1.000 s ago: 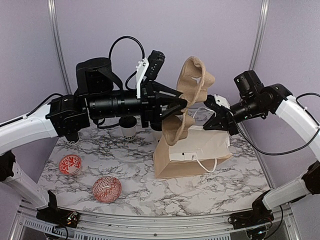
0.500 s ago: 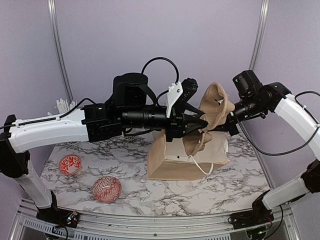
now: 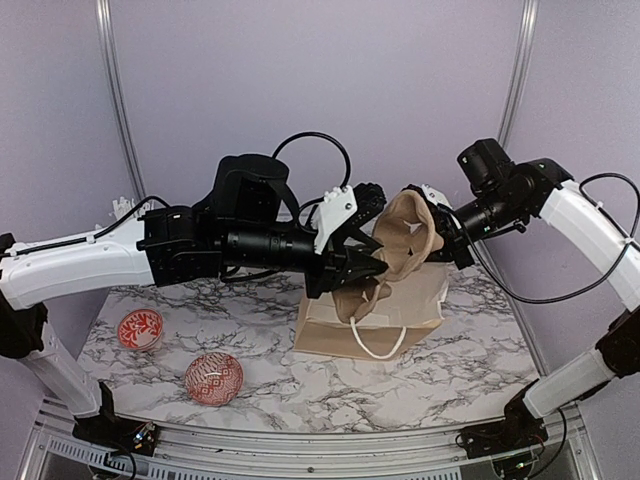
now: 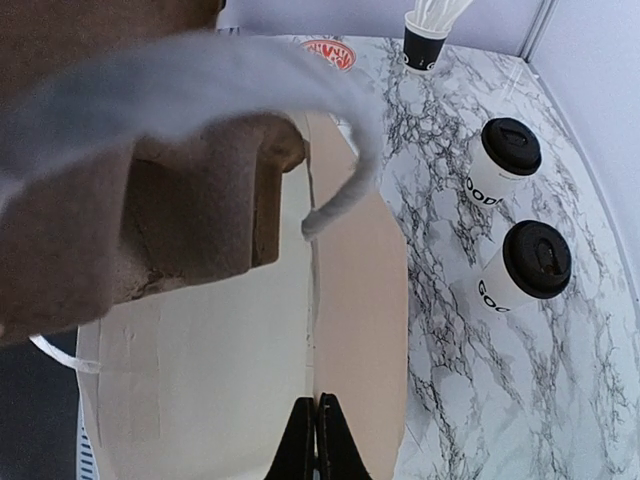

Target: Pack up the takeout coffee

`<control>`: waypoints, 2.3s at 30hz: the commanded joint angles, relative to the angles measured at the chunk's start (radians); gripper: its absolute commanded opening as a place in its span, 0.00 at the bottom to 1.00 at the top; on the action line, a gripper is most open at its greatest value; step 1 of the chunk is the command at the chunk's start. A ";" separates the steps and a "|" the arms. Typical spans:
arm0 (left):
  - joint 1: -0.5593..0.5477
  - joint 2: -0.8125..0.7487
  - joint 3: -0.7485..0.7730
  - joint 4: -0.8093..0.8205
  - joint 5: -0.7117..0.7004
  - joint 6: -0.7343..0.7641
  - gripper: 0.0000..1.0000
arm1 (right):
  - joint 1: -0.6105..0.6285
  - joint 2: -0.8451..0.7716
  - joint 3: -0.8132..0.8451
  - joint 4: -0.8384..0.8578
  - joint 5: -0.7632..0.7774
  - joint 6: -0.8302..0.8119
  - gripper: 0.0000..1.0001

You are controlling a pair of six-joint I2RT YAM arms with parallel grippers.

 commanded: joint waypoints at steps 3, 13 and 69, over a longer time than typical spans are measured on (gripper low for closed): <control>-0.016 -0.043 -0.025 -0.152 -0.063 0.015 0.29 | 0.012 0.009 0.049 -0.023 -0.044 -0.009 0.00; -0.034 0.024 0.079 -0.415 -0.158 0.046 0.28 | 0.011 0.024 0.098 -0.001 -0.048 0.039 0.02; 0.039 0.176 0.420 -0.832 -0.555 -0.445 0.27 | -0.067 0.056 -0.099 0.182 -0.102 0.149 0.52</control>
